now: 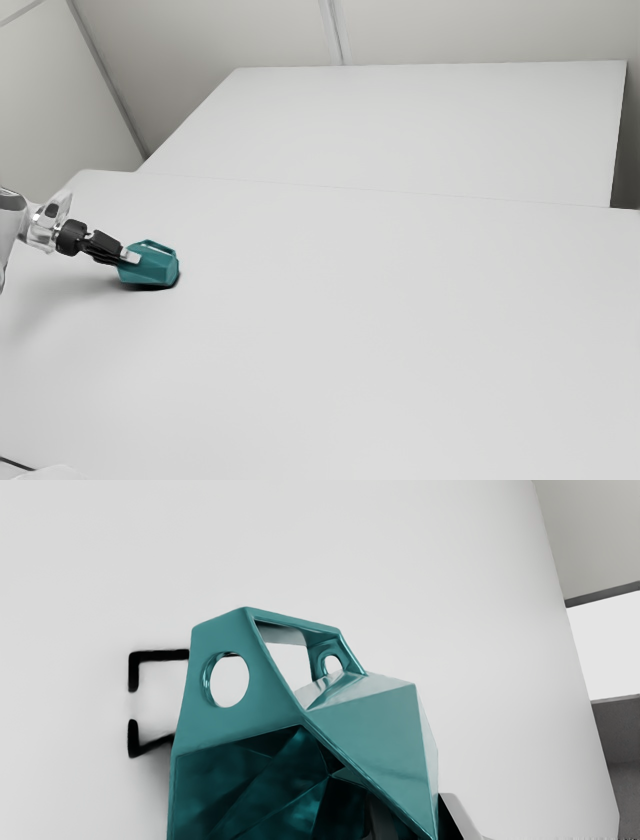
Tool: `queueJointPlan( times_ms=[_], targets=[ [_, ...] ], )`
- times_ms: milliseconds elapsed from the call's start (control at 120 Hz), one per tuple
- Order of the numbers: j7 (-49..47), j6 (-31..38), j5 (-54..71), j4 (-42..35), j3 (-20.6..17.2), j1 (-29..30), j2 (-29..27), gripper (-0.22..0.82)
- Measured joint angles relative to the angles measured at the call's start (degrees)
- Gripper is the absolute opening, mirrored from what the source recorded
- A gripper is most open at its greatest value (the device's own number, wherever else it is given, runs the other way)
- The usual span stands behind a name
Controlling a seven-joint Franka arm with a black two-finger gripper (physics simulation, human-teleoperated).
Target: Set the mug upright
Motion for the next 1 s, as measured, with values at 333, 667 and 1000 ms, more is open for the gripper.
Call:
queueJointPlan(
  times_ms=[333,667,1000],
  targets=[
    [0.05,-0.32,-0.94,0.08,-0.49,-0.06,-0.48,-0.15],
    [-0.06,2.98,0.39,-3.49,-0.57,-2.42,-7.30,-0.18],
    [-4.74,18.18,16.52,-20.14,-1.14,-14.66,-26.50,-0.18]
  ],
)
